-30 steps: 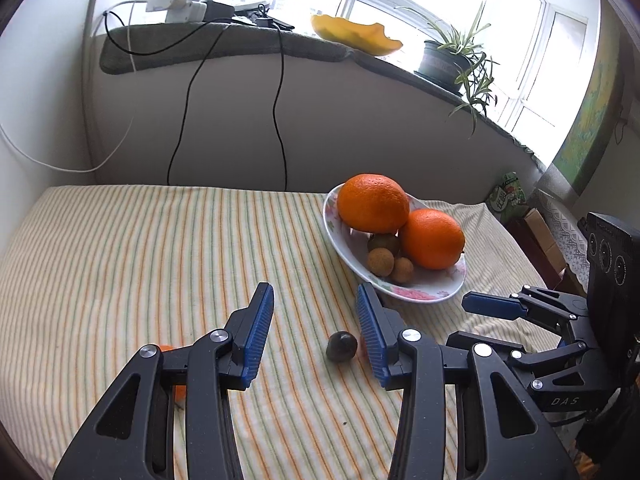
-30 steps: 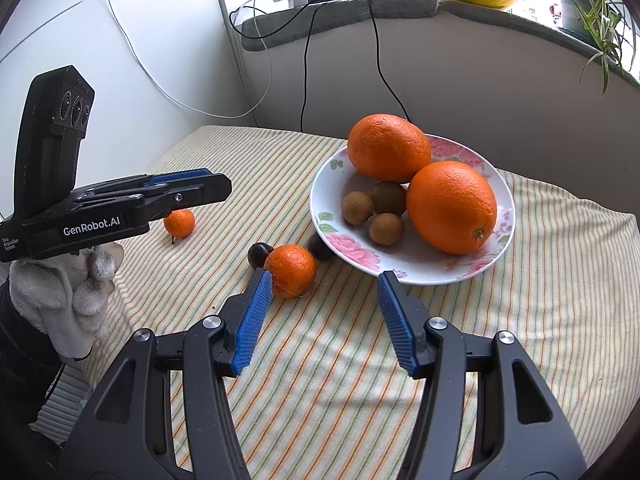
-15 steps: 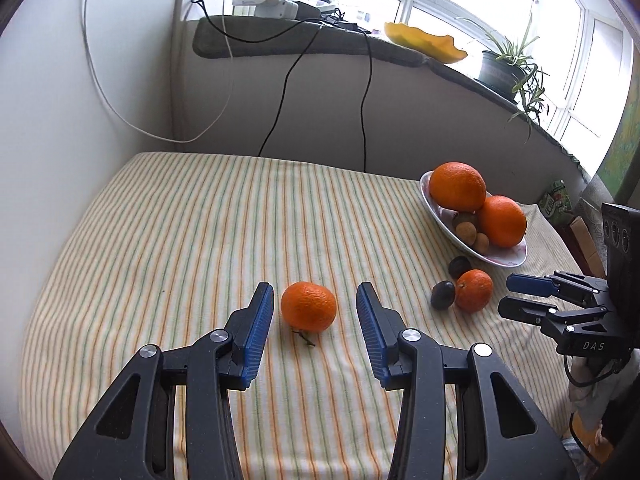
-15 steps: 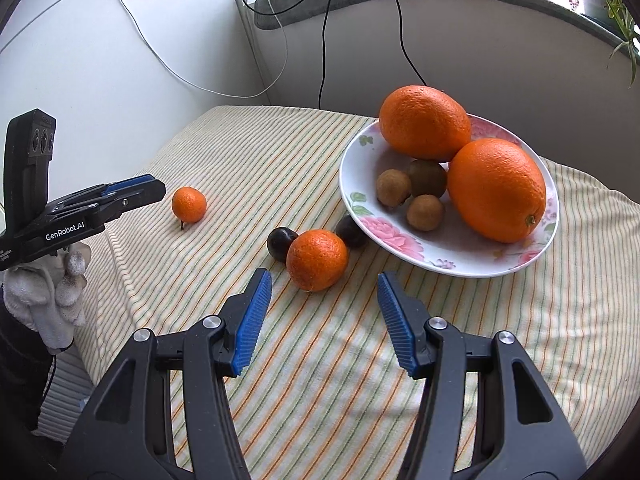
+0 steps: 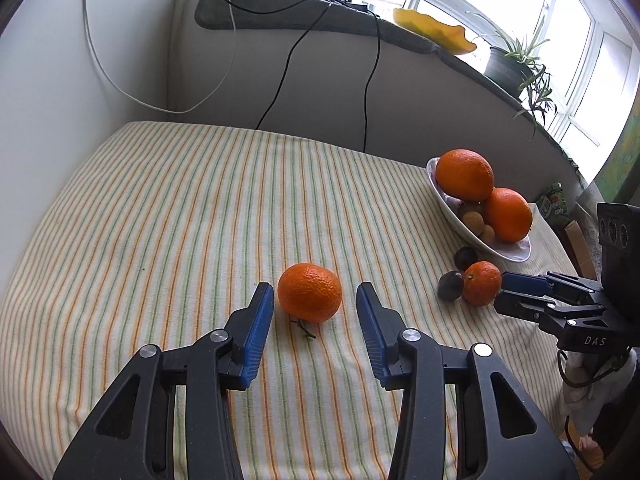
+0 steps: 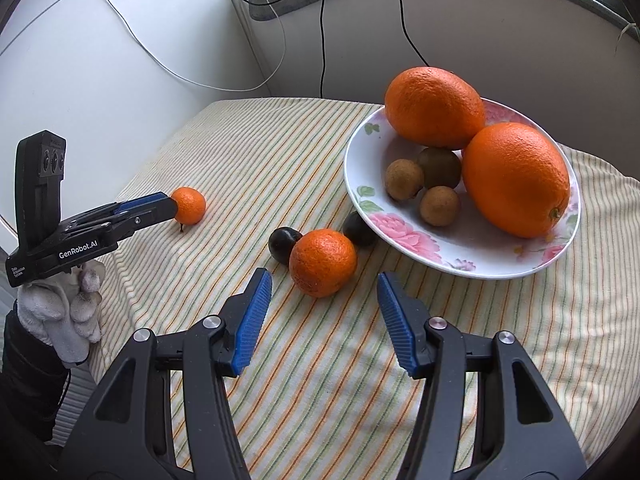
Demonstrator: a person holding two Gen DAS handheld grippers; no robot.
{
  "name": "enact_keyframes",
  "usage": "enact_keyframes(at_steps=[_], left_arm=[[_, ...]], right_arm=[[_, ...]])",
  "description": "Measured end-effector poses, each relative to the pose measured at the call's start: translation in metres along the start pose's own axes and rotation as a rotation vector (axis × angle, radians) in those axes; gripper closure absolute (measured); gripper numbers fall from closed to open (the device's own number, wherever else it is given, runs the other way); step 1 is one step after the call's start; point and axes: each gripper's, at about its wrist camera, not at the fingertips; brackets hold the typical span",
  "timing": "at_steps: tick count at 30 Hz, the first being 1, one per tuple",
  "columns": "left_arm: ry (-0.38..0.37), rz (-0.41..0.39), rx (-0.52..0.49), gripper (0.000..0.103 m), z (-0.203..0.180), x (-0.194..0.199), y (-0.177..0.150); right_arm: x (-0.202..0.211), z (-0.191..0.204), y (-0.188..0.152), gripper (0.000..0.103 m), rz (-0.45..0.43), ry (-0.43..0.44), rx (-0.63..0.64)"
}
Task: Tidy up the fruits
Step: 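Grasp a small tangerine with the left tool while the right tool approaches another, then close the right tool on the small tangerine while the left tool lifts its tangerine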
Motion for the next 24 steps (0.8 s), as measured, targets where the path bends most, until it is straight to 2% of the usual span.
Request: enact_keyframes(at_steps=[13,18,20,23,24], left_arm=[[-0.017,0.032,0.01,0.061,0.005,-0.011,-0.001],[-0.034,0.042,0.021,0.062,0.007,-0.014,0.0],[-0.035,0.041,0.03,0.067,0.009,-0.015,0.0],[-0.044,0.038,0.042,0.068,0.01,-0.015,0.0],[-0.042,0.036,0.039,0.068,0.009,-0.015,0.0]], right_arm=[[-0.016,-0.009,0.007,0.046,0.028,0.04,-0.052],[-0.017,-0.009,0.01,0.051,0.033,0.051,-0.052],[-0.018,-0.008,0.01,0.053,0.034,0.05,-0.05],[-0.021,-0.008,0.011,0.062,0.042,0.056,-0.055],[-0.021,-0.009,0.011,0.062,0.041,0.058,-0.057]])
Point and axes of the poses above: each gripper's, at about its wrist camera, not at the fingertips, and x roughly against the way its jaws point, z to its left, y to its top
